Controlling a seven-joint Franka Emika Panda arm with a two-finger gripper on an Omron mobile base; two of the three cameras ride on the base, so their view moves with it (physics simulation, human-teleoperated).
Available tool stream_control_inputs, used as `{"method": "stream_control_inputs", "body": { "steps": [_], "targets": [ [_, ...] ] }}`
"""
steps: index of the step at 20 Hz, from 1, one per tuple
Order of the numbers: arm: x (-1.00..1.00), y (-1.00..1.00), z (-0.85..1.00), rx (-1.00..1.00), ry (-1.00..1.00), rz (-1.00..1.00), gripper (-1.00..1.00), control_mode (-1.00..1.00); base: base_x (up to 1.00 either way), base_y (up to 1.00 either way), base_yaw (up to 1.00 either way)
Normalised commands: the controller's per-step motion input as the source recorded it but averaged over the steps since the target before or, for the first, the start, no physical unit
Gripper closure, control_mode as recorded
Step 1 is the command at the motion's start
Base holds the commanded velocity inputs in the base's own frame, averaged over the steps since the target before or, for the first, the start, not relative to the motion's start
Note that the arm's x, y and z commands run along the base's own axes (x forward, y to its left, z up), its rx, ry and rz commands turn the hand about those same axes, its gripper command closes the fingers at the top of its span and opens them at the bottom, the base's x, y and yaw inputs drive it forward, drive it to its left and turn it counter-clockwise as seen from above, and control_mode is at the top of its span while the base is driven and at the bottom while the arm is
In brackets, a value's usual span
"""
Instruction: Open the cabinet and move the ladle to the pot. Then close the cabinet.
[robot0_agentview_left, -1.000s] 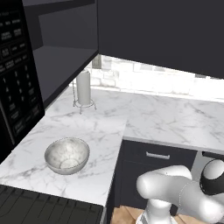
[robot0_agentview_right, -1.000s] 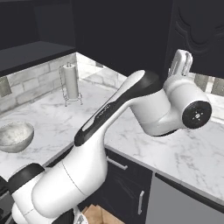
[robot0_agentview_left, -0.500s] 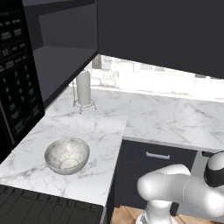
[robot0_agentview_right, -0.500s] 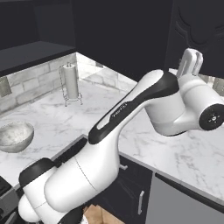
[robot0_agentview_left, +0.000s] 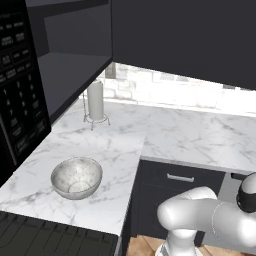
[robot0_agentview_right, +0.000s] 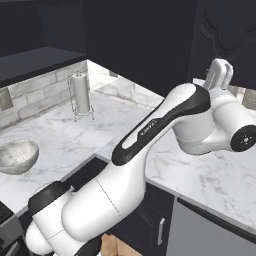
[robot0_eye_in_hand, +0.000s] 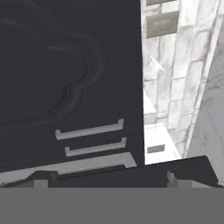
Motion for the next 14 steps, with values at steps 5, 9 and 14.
{"method": "stream_control_inputs", "body": {
  "steps": [5,9,14],
  "targets": [
    [0.26,0.0,-0.08,0.0,-0.03,0.0,-1.0,-1.0,0.0,0.0,0.0],
    [0.18,0.0,0.0,0.0,0.0,0.0,-1.0,-1.0,0.0,0.0,0.0],
    [0.25,0.0,0.0,0.0,0.0,0.0,-1.0,-1.0,0.0,0.0,0.0]
  ]
}}
